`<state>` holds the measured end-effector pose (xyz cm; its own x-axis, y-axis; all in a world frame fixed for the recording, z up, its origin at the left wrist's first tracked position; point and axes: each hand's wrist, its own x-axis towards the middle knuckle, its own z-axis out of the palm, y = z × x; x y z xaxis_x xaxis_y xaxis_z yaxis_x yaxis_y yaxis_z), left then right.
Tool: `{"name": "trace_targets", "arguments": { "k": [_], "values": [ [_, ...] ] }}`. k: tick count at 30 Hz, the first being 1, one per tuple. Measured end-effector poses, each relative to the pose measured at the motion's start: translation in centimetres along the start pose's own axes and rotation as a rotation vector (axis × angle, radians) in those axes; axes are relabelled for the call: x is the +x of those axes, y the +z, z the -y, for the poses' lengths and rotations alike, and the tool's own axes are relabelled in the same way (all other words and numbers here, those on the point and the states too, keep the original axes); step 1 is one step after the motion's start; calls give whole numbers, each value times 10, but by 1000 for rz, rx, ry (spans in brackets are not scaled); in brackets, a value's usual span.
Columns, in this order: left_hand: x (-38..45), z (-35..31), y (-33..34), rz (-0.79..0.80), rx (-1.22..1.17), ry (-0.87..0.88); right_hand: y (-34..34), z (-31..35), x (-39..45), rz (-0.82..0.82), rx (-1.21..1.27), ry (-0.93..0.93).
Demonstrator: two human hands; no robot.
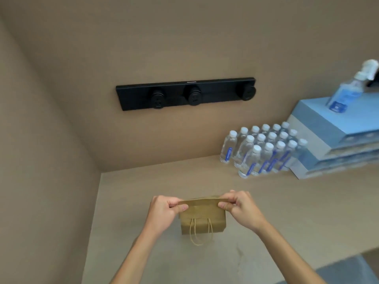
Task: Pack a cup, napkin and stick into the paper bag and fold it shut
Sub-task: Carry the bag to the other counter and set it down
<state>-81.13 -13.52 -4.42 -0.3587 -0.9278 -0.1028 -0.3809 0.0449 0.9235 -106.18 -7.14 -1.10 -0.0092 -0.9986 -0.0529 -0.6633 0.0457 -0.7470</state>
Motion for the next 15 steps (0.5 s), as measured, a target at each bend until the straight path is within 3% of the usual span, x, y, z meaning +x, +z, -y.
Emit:
{"name": "trace_targets", "arguments": {
  "k": [10,15],
  "values": [
    [17,28,52,-230,195,-330,15,-70,61,257,-37,-57],
    [6,37,67,-288,269,-431,37,-83,62,290,-37,-51]
  ]
}}
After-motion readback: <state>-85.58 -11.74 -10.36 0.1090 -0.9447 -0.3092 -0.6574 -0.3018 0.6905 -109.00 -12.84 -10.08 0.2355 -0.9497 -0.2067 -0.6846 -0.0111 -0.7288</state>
